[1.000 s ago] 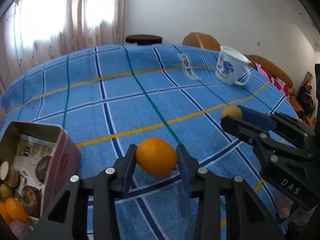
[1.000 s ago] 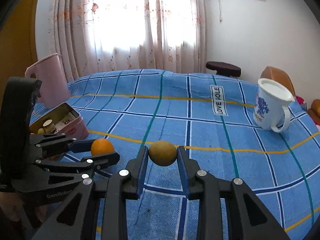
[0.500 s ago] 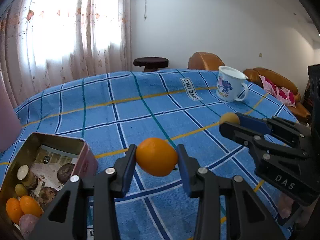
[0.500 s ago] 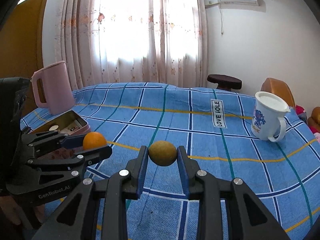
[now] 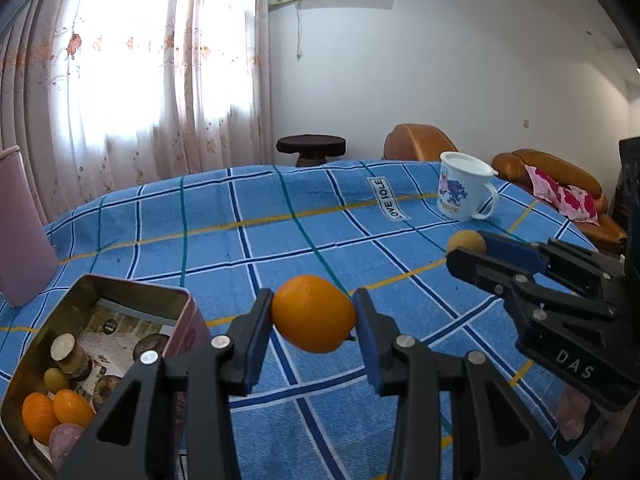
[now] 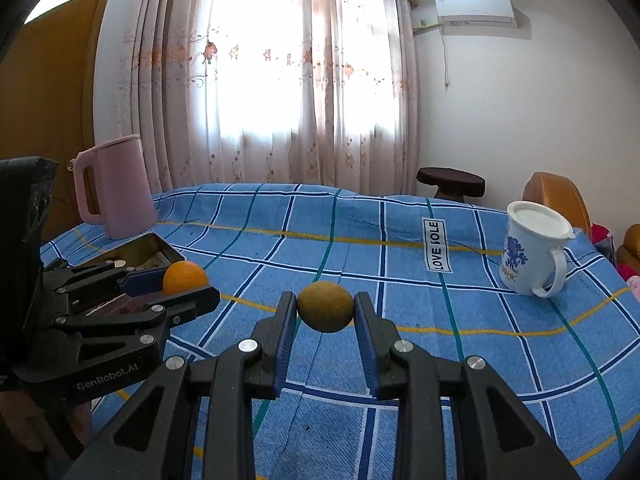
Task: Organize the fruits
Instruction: 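Carry the held orange and yellow-green fruit toward the tin with both grippers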
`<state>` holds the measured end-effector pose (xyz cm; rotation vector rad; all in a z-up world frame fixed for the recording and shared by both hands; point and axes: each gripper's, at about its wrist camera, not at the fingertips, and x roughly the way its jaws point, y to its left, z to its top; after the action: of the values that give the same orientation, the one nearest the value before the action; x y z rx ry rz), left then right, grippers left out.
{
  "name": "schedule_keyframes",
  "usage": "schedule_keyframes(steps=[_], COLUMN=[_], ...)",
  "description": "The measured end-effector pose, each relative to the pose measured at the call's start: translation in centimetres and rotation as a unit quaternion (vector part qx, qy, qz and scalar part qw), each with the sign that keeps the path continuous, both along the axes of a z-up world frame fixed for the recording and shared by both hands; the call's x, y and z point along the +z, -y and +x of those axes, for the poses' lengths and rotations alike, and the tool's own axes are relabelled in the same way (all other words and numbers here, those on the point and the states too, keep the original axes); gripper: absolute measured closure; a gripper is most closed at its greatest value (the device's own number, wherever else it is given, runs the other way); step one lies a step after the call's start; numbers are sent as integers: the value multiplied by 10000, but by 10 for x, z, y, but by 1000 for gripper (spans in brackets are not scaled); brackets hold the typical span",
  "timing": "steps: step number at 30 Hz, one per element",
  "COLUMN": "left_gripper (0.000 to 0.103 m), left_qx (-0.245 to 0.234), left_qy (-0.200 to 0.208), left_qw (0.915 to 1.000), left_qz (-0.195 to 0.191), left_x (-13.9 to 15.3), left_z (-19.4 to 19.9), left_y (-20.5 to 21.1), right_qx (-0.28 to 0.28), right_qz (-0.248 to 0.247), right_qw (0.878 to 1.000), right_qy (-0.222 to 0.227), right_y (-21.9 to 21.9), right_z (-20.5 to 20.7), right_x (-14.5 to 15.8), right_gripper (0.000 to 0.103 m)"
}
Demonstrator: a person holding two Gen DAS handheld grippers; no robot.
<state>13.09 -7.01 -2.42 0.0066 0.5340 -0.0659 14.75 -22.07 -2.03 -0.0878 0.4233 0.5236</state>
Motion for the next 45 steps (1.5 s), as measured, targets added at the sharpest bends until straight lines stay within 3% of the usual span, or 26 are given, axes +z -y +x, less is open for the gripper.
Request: schedule_keyframes(steps=[22, 45], left_gripper=[61, 61], left_qx=[218, 193], left_qy=[618, 804], left_qw=[9978, 9965], left_qz=[128, 101], left_x=[9, 11], left_z=[-23, -33], left_y=[-1, -2], right_qx=[17, -75], right_qz=[205, 293], right_qw=[9986, 9972], right_qy=[497, 688], right_y=[6, 7], right_z=[-18, -30], right_x=[7, 8], right_gripper=[72, 72])
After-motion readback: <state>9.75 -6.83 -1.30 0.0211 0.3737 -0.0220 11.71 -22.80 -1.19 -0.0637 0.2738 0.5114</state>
